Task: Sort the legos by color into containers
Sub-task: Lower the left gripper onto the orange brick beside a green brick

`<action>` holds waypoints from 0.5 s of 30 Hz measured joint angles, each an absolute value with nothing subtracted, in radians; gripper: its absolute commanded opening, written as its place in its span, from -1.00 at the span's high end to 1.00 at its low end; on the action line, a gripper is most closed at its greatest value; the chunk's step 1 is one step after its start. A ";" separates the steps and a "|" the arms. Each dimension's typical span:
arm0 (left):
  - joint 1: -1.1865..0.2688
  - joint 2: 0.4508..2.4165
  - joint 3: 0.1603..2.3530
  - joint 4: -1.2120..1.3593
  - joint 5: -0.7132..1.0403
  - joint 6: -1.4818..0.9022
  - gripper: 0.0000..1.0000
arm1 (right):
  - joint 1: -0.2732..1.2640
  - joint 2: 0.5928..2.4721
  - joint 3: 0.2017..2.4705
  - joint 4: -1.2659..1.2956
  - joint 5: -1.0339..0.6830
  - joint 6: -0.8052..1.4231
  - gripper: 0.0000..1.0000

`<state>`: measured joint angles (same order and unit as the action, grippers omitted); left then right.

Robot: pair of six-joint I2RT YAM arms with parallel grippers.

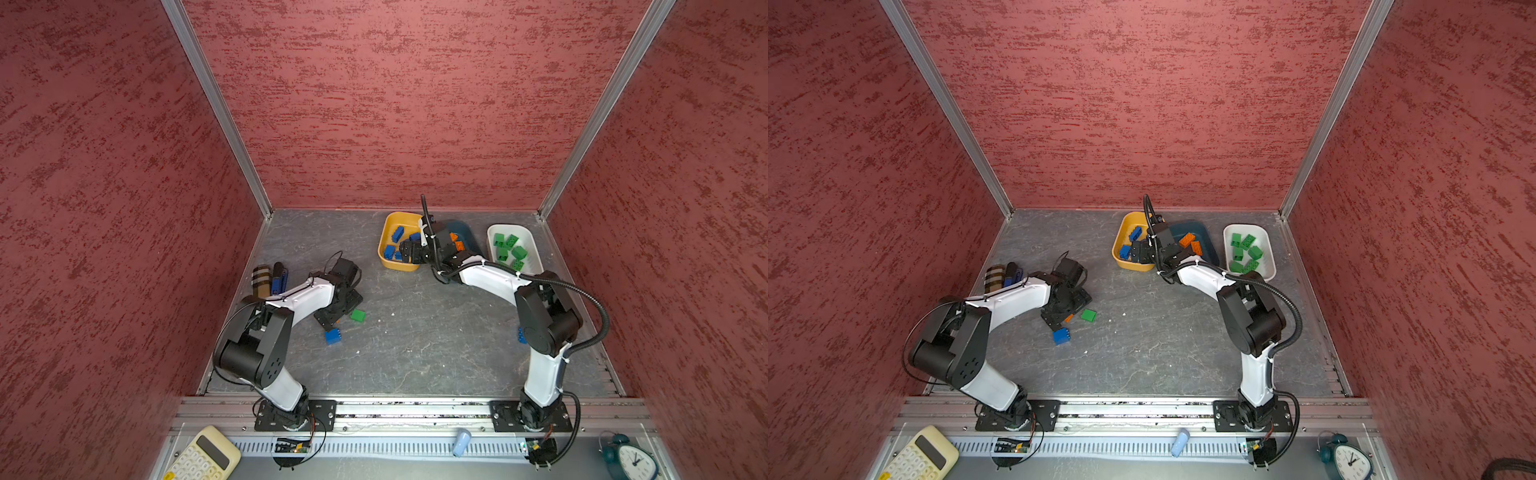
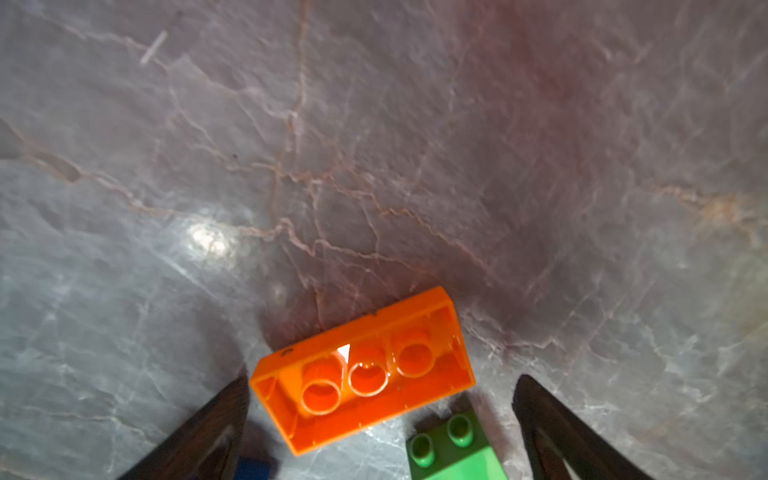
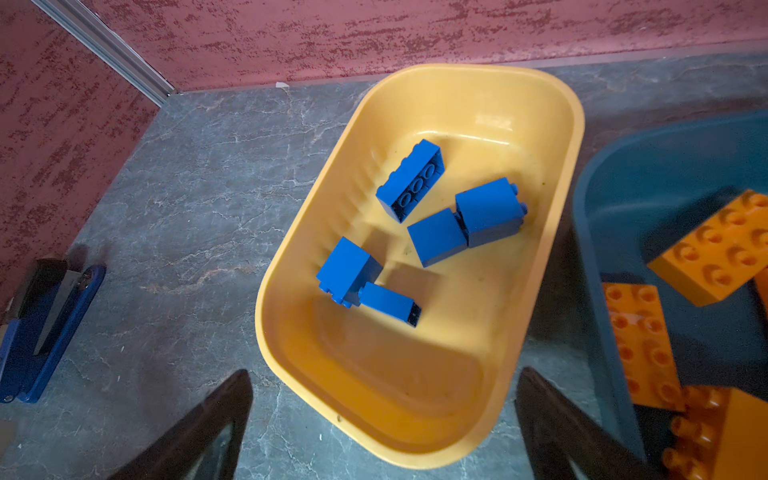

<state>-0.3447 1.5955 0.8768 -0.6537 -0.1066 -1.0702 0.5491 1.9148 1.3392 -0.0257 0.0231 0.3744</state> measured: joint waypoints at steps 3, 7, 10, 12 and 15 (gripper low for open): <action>-0.337 1.596 0.874 -0.642 -0.122 -1.090 -0.83 | 0.549 1.915 1.339 -0.026 0.024 0.374 -0.98; -0.336 1.598 0.872 -0.634 -0.141 -1.108 -0.66 | 0.549 1.913 1.324 -0.025 0.031 0.374 -0.98; -0.339 1.604 0.873 -0.635 -0.157 -1.107 -0.53 | 0.549 1.909 1.303 -0.029 0.039 0.374 -0.98; -0.346 1.613 0.879 -0.640 -0.168 -1.100 -0.49 | 0.549 1.899 1.292 -0.031 0.047 0.374 -0.98; -0.358 1.639 0.902 -0.665 -0.190 -1.082 -0.43 | 0.549 1.879 1.283 -0.034 0.061 0.373 -0.98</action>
